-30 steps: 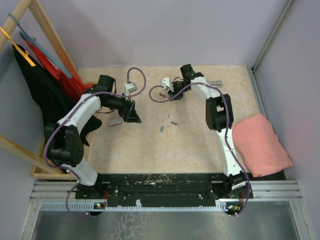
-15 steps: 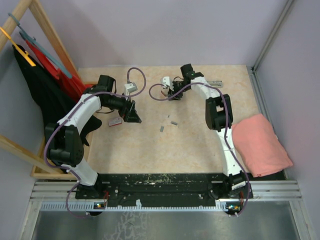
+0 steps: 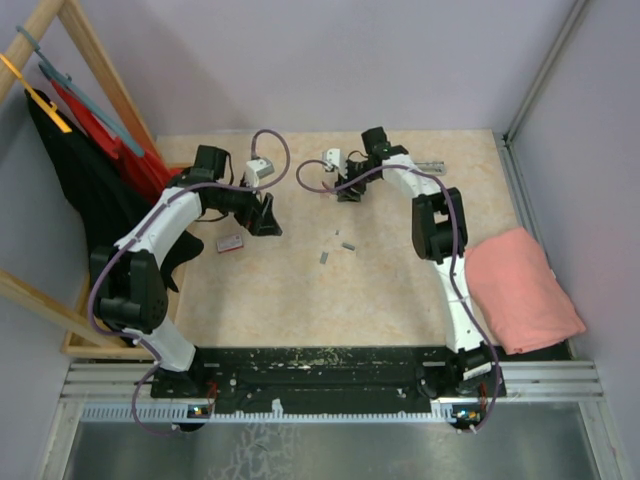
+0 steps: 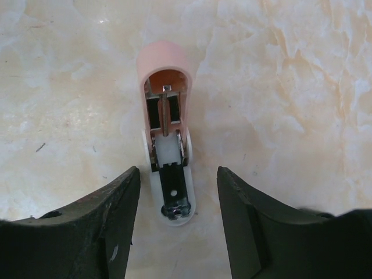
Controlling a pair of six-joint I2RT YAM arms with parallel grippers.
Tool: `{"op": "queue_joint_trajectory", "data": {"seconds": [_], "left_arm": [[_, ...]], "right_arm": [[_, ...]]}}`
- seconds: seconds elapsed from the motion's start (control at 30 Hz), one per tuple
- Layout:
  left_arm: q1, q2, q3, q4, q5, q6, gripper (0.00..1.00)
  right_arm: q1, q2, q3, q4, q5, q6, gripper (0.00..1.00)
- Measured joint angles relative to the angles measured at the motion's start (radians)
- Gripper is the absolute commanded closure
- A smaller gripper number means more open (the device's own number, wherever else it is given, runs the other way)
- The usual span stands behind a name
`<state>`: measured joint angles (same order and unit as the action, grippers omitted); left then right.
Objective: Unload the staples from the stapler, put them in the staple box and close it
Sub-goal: Place the stapler at the center of the board, then move the stapler to the center of the board.
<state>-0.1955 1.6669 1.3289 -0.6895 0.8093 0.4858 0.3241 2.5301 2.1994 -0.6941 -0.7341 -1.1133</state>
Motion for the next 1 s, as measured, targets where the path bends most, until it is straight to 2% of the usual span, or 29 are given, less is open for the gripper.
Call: {"op": "queue_joint_trajectory", "data": {"seconds": [0.03,0.1,0.27,0.43,0.7,0.87,1.0], "left_arm": [[0.0,0.0,0.002,0.021,-0.036,-0.019,0.01],[0.0,0.013,0.024,0.049,-0.103,-0.056,0.01],[0.004,0.113,0.152,0.103,-0.267,-0.155,0.0],[0.025,0.218,0.242,0.114,-0.394,-0.239,0.01],[0.058,0.311,0.271,0.106,-0.493,-0.316,0.01],[0.068,0.395,0.32,0.098,-0.489,-0.34,0.01],[0.068,0.431,0.33,0.092,-0.469,-0.357,0.01]], "right_arm": [[0.0,-0.012,-0.019,0.013,0.012,0.025,0.43],[0.0,-0.049,-0.069,0.03,0.037,0.072,0.28],[0.0,-0.219,-0.259,0.096,0.088,0.178,0.24],[-0.002,-0.496,-0.491,0.189,0.133,0.265,0.15],[-0.005,-0.938,-0.869,0.344,0.203,0.399,0.12],[-0.006,-1.072,-0.996,0.377,0.221,0.474,0.11],[-0.006,-1.095,-1.035,0.377,0.212,0.513,0.1]]}}
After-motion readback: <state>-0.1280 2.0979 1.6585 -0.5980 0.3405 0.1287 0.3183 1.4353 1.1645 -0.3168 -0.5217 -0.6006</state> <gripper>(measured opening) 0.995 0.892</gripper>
